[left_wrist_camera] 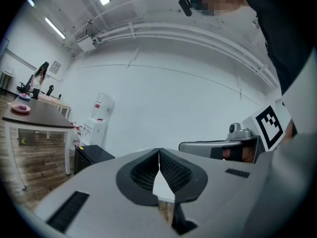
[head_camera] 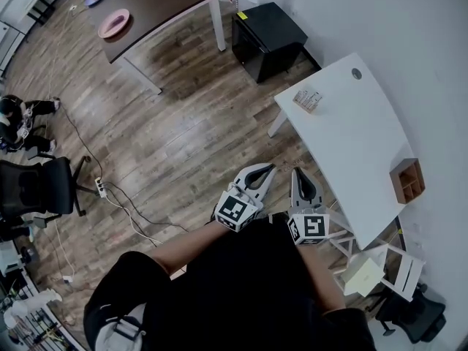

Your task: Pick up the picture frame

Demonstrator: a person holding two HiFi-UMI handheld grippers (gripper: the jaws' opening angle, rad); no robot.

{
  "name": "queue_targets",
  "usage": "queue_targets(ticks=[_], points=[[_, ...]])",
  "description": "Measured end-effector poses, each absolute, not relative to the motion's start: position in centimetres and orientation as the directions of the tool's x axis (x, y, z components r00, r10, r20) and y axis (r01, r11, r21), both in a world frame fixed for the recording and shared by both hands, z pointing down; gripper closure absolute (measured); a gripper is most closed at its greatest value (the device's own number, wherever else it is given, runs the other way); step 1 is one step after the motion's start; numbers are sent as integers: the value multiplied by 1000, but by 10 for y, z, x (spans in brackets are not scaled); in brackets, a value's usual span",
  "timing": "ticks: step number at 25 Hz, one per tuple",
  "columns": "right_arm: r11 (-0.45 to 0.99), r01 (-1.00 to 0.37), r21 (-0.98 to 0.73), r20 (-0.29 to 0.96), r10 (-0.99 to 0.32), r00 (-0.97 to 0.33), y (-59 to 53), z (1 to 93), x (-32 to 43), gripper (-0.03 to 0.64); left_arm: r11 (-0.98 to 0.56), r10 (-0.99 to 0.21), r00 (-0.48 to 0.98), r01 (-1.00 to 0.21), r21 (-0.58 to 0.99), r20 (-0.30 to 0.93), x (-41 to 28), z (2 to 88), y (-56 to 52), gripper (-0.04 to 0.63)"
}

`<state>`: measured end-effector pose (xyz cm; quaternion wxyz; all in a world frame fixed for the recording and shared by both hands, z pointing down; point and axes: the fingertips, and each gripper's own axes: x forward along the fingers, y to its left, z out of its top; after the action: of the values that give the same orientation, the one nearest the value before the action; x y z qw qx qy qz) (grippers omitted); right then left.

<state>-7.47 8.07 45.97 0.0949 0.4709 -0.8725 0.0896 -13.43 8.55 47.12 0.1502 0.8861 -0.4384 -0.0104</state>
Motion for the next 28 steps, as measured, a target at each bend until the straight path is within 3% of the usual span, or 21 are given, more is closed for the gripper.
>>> queue_targets(ticks=[13, 20, 28], points=[[479, -876, -59, 268, -838, -476, 15, 476, -54, 581, -586, -761, 640, -749, 310, 110, -161, 496, 31, 581], [488, -869, -84, 261, -830, -492, -27, 503, -41, 581, -575, -765, 624, -774, 266, 162, -157, 513, -25, 580], [450, -885, -120, 304, -832, -465, -88, 545, -13, 581, -631, -693, 689, -722, 284, 212, -134, 542, -96, 580]])
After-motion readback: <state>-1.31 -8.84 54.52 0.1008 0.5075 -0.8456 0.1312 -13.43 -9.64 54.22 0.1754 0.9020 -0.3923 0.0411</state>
